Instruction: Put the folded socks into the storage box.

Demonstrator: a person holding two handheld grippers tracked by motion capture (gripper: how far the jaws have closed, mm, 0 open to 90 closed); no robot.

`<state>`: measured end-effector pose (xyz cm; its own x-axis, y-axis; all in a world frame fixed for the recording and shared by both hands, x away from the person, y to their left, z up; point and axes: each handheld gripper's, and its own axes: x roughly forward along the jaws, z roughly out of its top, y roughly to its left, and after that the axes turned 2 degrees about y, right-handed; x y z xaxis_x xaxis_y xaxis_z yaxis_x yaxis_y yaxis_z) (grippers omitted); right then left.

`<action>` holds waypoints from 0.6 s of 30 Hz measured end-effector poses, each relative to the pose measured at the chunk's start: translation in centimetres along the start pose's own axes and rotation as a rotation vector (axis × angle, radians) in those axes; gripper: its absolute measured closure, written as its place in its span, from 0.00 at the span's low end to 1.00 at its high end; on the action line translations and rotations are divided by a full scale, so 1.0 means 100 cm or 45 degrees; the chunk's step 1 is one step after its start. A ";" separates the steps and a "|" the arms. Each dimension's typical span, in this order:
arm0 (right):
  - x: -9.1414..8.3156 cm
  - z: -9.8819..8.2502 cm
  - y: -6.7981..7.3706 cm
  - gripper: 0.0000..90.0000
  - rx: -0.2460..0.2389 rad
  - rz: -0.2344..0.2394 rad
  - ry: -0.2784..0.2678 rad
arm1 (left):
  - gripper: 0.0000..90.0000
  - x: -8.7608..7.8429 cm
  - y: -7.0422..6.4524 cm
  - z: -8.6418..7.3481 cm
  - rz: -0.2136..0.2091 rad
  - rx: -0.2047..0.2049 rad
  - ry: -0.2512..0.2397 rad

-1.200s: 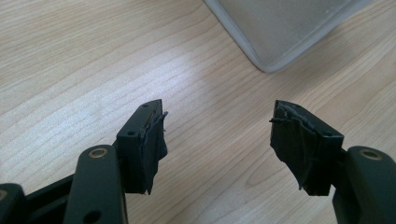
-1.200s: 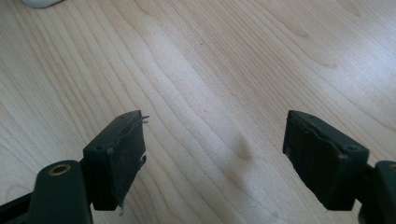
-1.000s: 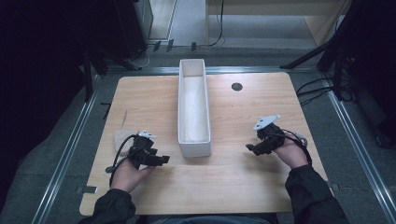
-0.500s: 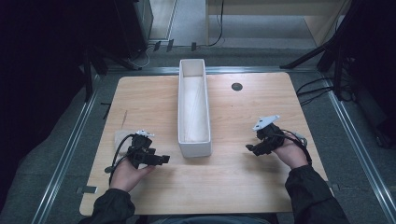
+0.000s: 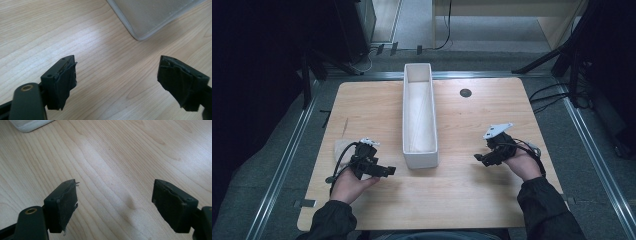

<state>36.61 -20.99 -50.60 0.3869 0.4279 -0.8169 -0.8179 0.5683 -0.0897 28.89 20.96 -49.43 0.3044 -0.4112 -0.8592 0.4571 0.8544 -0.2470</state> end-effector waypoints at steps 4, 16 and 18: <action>0.000 0.000 0.000 0.23 -0.009 0.000 0.002 | 0.14 0.001 0.001 0.000 0.011 0.012 -0.002; -0.001 0.001 0.001 0.23 -0.014 0.003 0.000 | 0.01 -0.001 0.002 0.005 0.040 0.042 0.044; 0.000 0.002 0.001 0.23 -0.014 0.000 0.003 | 0.01 -0.004 0.003 0.007 0.045 0.042 0.027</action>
<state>36.57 -20.83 -50.49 0.3861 0.4261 -0.8182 -0.8226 0.5605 -0.0962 29.48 21.14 -48.88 0.3034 -0.3736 -0.8765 0.4735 0.8574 -0.2016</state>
